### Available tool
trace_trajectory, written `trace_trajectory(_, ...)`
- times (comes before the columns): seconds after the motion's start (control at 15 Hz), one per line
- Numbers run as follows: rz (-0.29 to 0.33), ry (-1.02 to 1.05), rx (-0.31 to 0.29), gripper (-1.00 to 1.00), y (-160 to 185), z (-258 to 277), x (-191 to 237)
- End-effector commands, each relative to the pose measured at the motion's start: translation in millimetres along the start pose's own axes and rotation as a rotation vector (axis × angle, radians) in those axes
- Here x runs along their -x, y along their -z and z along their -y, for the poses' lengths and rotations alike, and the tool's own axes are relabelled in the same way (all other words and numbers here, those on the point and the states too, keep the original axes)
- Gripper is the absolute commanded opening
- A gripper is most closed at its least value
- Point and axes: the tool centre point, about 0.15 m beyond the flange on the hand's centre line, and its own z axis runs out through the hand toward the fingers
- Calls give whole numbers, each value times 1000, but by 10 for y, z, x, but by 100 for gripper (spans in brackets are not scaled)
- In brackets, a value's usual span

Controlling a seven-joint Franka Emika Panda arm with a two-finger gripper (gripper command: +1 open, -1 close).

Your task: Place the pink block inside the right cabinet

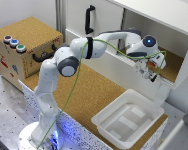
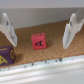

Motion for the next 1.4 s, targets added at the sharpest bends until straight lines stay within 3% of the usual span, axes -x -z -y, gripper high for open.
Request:
trace_trajectory(0.0, 70, -51, 86, 100, 296, 141, 711)
trace_trajectory(0.27, 205, -131, 97, 100, 283, 155, 1260)
trace_trajectory(0.47, 275, -165, 72, 100, 301, 345, 1654)
trace_trajectory(0.87, 437, -96, -4, 100, 100, 1237, 2274)
trace_trajectory(1.07, 486, 3, -18, 100, -2, 1596, 2490)
trace_trajectory(1.33, 527, 163, -114, 100, -147, 1895, 2805)
